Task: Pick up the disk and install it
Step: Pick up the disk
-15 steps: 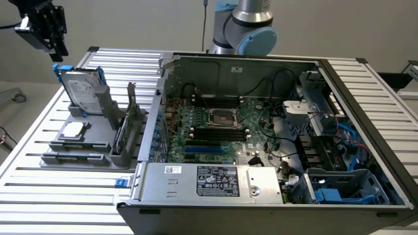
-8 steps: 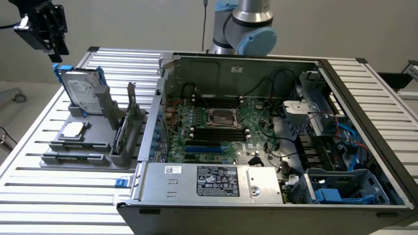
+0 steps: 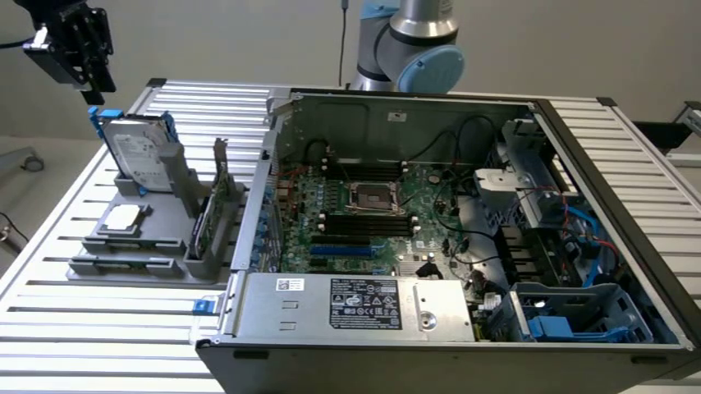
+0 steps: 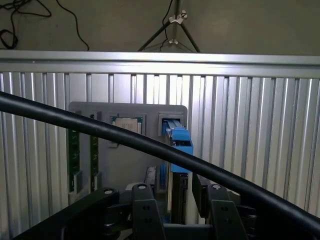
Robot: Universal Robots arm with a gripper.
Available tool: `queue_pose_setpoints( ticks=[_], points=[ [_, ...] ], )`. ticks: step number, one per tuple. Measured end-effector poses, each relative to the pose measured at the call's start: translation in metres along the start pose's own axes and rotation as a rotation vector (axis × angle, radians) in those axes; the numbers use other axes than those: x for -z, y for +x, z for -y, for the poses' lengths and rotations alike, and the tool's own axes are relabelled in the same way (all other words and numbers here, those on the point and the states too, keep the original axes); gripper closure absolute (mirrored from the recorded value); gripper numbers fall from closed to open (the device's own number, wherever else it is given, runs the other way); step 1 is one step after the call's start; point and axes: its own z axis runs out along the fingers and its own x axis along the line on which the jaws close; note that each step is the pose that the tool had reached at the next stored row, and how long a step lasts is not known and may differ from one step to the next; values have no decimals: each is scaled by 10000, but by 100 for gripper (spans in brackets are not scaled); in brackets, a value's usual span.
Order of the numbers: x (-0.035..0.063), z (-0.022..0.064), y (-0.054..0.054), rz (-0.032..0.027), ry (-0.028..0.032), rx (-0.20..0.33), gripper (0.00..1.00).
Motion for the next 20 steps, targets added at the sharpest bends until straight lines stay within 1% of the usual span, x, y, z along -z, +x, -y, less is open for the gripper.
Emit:
queue_pose_setpoints(
  ticks=[4,7,11,12,20],
  points=[
    [0,0,0,0,-1,1,58],
    [-10,-5,-21,1,0,0,58],
    [-87,-14,-38,-1,3,2,58],
    [-120,-19,-40,0,5,1,58],
    [-265,-28,-45,0,5,20,58]
  ],
)
